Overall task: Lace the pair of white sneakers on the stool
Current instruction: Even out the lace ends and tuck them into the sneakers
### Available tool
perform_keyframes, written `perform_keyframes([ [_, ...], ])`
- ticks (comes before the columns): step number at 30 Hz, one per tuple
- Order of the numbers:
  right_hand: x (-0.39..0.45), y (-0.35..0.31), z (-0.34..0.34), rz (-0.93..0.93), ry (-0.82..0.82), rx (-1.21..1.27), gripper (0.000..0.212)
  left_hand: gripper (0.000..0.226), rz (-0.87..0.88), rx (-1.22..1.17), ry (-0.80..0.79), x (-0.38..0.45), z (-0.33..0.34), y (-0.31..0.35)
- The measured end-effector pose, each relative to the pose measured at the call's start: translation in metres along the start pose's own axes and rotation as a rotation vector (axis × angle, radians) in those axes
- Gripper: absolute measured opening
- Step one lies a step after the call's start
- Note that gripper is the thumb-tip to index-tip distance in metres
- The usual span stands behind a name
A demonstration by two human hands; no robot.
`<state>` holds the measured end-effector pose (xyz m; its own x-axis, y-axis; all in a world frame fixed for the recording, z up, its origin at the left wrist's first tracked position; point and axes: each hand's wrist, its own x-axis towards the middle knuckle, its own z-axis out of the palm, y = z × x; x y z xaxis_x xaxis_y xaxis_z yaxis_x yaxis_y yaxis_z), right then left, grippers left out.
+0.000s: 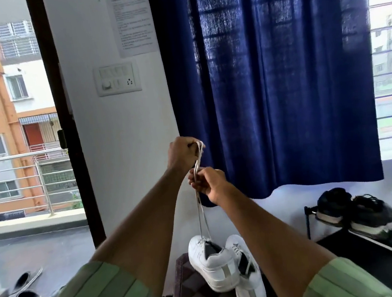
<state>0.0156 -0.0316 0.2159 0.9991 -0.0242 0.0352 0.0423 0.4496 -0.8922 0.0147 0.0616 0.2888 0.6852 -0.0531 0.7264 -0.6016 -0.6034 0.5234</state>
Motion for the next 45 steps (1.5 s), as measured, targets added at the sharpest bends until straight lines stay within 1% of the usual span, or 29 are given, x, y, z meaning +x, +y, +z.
perform_keyframes([
  [4,0.008,0.015,-0.002,-0.055,0.059,0.008,0.021,0.028,-0.105,-0.131,0.082,-0.014,0.006,-0.021],
  [7,0.009,0.029,-0.007,-0.047,0.107,0.068,0.015,0.025,-0.133,-0.056,0.055,-0.032,0.011,-0.044],
  [9,0.013,0.039,-0.009,-0.042,0.15,0.11,0.017,0.019,-0.186,0.021,-0.066,-0.048,0.016,-0.066],
  [10,0.016,0.045,-0.01,-0.044,0.168,0.136,0.02,0.019,-0.255,0.015,-0.169,-0.059,0.02,-0.078],
  [12,0.023,0.051,-0.009,-0.051,0.186,0.185,0.026,0.029,-0.4,-0.037,-0.421,-0.082,0.027,-0.097],
  [13,0.025,0.053,-0.008,-0.055,0.186,0.202,0.026,0.03,-0.436,-0.047,-0.532,-0.095,0.031,-0.103],
  [14,0.026,0.054,-0.006,-0.06,0.179,0.213,0.025,0.026,-0.435,-0.044,-0.602,-0.105,0.037,-0.111],
  [15,0.026,0.055,-0.004,-0.062,0.166,0.218,0.024,0.019,-0.417,-0.051,-0.633,-0.116,0.044,-0.118],
  [16,0.027,0.056,-0.002,-0.068,0.149,0.221,0.022,0.01,-0.399,-0.057,-0.62,-0.125,0.051,-0.126],
  [17,0.028,0.056,-0.002,-0.073,0.137,0.219,0.021,0.007,-0.396,-0.079,-0.591,-0.133,0.058,-0.131],
  [18,0.028,0.055,-0.002,-0.078,0.128,0.216,0.022,0.016,-0.405,-0.082,-0.547,-0.137,0.065,-0.136],
  [19,0.028,0.054,-0.004,-0.078,0.126,0.211,0.022,0.026,-0.461,-0.133,-0.497,-0.139,0.069,-0.138],
  [21,0.028,0.052,-0.014,-0.082,0.15,0.169,0.019,0.036,-0.55,-0.144,-0.396,-0.137,0.078,-0.146],
  [24,0.026,0.062,-0.034,-0.076,0.203,0.045,0.017,0.049,-0.591,-0.076,-0.317,-0.137,0.094,-0.163],
  [25,0.025,0.07,-0.042,-0.074,0.224,-0.006,0.019,0.05,-0.587,-0.046,-0.296,-0.139,0.102,-0.175],
  [26,0.024,0.081,-0.049,-0.075,0.241,-0.08,0.019,0.048,-0.575,-0.013,-0.3,-0.143,0.107,-0.182],
  [28,0.019,0.11,-0.066,-0.064,0.26,-0.264,0.014,0.038,-0.61,-0.024,-0.267,-0.155,0.113,-0.186],
  [30,0.013,0.147,-0.082,-0.055,0.264,-0.411,0.011,0.02,-0.633,0.011,-0.213,-0.167,0.109,-0.179],
  [31,0.01,0.164,-0.09,-0.048,0.254,-0.467,0.014,0.013,-0.632,0.061,-0.186,-0.172,0.106,-0.177],
  [32,0.007,0.181,-0.096,-0.052,0.234,-0.504,0.016,0.012,-0.628,0.098,-0.183,-0.177,0.104,-0.18],
  [34,-0.002,0.202,-0.103,-0.101,0.153,-0.585,0.026,0.02,-0.597,0.127,-0.224,-0.185,0.104,-0.187],
  [36,-0.007,0.218,-0.11,-0.245,0.062,-0.795,0.044,0.023,-0.578,0.199,-0.278,-0.193,0.104,-0.197],
  [37,-0.009,0.224,-0.113,-0.314,0.041,-0.941,0.045,0.024,-0.564,0.232,-0.284,-0.197,0.105,-0.201],
  [38,-0.009,0.229,-0.117,-0.381,0.016,-1.084,0.039,0.025,-0.545,0.261,-0.281,-0.201,0.107,-0.206],
  [40,-0.013,0.233,-0.121,-0.39,-0.05,-1.278,0.023,0.024,-0.524,0.265,-0.255,-0.211,0.108,-0.207],
  [42,-0.012,0.234,-0.123,-0.365,-0.087,-1.344,0.019,0.023,-0.522,0.186,-0.251,-0.222,0.106,-0.201],
  [43,-0.013,0.232,-0.122,-0.377,-0.095,-1.363,0.018,0.025,-0.531,0.134,-0.277,-0.226,0.102,-0.197],
  [45,-0.014,0.231,-0.121,-0.416,-0.109,-1.415,0.011,0.032,-0.538,0.062,-0.379,-0.227,0.096,-0.199],
])
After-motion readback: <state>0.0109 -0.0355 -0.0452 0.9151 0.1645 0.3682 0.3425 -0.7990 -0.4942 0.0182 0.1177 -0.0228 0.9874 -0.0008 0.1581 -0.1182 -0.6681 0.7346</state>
